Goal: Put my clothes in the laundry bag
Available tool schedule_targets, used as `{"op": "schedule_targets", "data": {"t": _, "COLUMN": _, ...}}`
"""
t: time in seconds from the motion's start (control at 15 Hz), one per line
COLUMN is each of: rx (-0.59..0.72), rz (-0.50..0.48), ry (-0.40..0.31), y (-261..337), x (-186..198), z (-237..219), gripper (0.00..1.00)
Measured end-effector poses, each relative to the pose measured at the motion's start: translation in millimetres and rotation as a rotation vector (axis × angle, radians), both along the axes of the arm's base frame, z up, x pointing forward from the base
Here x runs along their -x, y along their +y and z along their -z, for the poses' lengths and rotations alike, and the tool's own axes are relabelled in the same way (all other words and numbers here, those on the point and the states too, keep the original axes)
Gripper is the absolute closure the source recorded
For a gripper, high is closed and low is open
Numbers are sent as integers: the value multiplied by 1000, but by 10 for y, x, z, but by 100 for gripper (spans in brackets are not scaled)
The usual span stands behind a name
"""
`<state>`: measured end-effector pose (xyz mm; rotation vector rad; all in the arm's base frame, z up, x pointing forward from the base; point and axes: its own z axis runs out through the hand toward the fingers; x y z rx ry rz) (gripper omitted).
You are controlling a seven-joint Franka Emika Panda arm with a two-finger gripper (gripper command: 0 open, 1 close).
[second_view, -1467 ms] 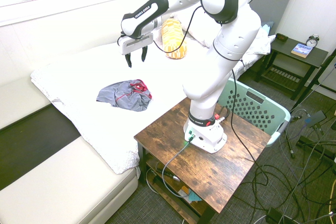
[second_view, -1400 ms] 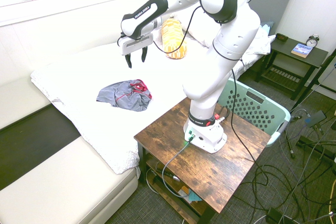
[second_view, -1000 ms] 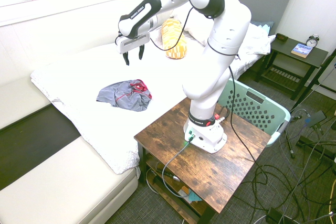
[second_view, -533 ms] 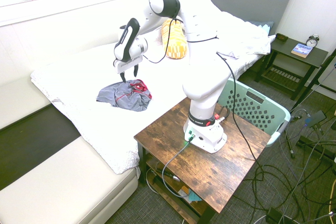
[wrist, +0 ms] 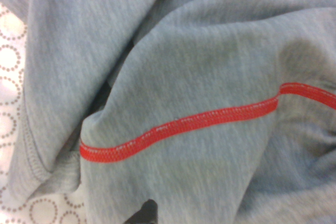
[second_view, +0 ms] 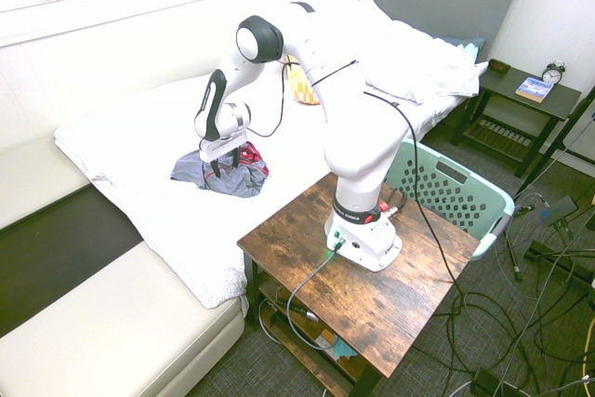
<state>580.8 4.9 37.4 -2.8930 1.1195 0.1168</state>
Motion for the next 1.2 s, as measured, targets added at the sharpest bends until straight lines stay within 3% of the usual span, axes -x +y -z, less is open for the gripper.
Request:
{"op": "schedule_targets", "data": {"t": 0.13, "rx": 11, "rz": -10, "ry": -20, "y": 22, "x": -154, "z": 77, "gripper": 0}}
{"op": "schedule_targets", "data": {"t": 0.2, "rx": 16, "rz": -15, "ry": -27, "y": 32, "x": -227, "z": 104, "gripper": 100}}
{"op": "schedule_targets", "data": {"t": 1.2, "rx": 14, "rz": 3, "ry": -2, "y": -108, "x": -226, "z": 357, "gripper": 100}}
